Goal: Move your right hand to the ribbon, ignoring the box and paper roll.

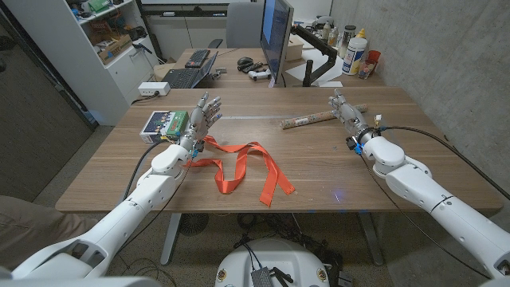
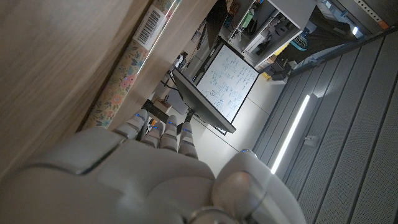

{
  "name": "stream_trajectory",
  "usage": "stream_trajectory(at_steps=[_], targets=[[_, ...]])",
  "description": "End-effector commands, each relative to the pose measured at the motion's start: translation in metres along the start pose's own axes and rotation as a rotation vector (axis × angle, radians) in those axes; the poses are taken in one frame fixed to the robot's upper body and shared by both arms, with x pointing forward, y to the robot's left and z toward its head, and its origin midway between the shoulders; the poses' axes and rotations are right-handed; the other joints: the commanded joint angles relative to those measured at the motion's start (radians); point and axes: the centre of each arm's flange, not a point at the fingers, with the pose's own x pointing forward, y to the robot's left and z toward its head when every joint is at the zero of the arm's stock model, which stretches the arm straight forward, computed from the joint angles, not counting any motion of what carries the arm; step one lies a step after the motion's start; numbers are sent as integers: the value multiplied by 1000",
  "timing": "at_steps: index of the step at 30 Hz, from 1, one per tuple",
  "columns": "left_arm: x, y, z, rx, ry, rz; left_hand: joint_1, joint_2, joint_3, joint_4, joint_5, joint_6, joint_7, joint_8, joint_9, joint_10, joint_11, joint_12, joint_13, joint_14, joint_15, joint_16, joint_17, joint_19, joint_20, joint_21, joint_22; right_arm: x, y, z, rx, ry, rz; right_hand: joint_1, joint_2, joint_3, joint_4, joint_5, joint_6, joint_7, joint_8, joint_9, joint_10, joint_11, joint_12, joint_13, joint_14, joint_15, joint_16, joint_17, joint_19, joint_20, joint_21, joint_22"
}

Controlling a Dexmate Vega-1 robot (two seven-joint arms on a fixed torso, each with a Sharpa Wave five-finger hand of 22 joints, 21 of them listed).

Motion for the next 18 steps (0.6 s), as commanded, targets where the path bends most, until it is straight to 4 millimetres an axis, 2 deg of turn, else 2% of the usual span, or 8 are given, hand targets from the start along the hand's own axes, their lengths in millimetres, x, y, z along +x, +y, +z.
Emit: stream_trajectory(at_steps=[1, 8, 18], targets=[[-1, -2, -2, 7, 9, -11, 9, 3, 2, -2, 5, 4, 1, -4, 4, 3, 0, 5, 6, -6, -21, 4, 1, 3, -5, 6, 2, -2, 4, 10, -129, 46, 28, 13, 7, 6, 2, 6, -10, -4, 3, 3, -18, -3, -5, 2, -27, -5, -6, 2, -23, -5, -4, 6], [0, -4, -2, 4, 10, -18, 9, 3, 1, -3, 5, 1, 2, -6, 4, -4, 1, 2, 6, -10, -19, 3, 1, 0, -5, 5, 2, -6, 7, 18, -217, 68, 28, 19, 11, 11, -1, 6, -21, -7, 1, 3, -42, -9, -11, 2, -50, -4, -5, 2, -43, -9, -5, 6], [2, -3, -2, 2, 10, -18, 8, 3, 0, -3, 4, -2, 1, -8, 4, -6, 1, 2, 6, -13, -20, 3, 2, -2, -7, 4, 2, -8, 13, 33, -368, 118, 1, 33, 13, 17, -9, 7, -24, -10, 3, 3, -45, -10, -8, 2, -47, -6, 2, 2, -40, -10, 0, 5]])
